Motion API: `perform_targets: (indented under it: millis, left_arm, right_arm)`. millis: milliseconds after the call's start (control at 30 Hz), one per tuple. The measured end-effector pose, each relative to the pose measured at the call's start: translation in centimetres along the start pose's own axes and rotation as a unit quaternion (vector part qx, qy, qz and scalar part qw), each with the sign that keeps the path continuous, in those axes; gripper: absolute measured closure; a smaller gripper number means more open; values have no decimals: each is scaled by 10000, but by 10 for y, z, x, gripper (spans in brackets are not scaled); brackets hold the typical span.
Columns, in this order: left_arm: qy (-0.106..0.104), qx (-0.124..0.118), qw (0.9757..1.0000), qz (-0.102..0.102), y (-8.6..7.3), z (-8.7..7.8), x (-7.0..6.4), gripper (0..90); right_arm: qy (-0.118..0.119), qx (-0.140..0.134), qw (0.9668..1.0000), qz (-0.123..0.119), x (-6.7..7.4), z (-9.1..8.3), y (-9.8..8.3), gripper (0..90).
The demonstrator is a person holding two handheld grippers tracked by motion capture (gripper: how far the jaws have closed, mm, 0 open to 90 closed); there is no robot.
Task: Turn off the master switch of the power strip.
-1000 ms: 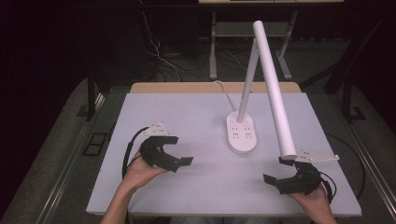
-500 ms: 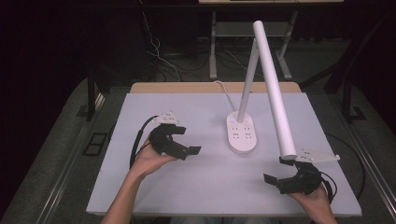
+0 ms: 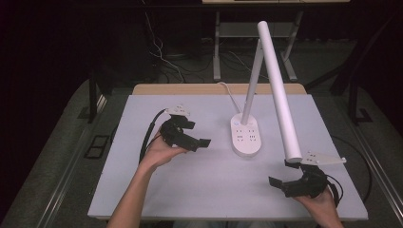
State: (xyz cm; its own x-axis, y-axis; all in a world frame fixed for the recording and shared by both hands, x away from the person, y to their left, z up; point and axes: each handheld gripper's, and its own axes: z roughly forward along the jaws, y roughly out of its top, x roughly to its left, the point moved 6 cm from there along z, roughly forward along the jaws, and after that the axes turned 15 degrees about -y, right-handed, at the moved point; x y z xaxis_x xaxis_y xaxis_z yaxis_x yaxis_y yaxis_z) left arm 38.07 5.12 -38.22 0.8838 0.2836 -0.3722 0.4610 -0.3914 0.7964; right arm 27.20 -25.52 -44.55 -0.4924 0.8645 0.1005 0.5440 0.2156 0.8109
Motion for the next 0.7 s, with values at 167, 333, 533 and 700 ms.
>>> perform_targets:
  millis: [167,333,533,700]
  left_arm:
    - [-5,38,10000,-26,5,6,6,5]
    - [15,139,9999,8,9,10,13,7]
    - [27,73,10000,-56,17,15,20,11]
    - [65,69,10000,-21,26,19,26,19]
  right_arm:
    - [4,7,10000,-29,1,1,0,6]
    - [3,28,10000,-32,1,1,0,5]
    - [-18,23,10000,-4,0,1,0,6]
    - [-17,16,10000,-7,-1,0,0,6]
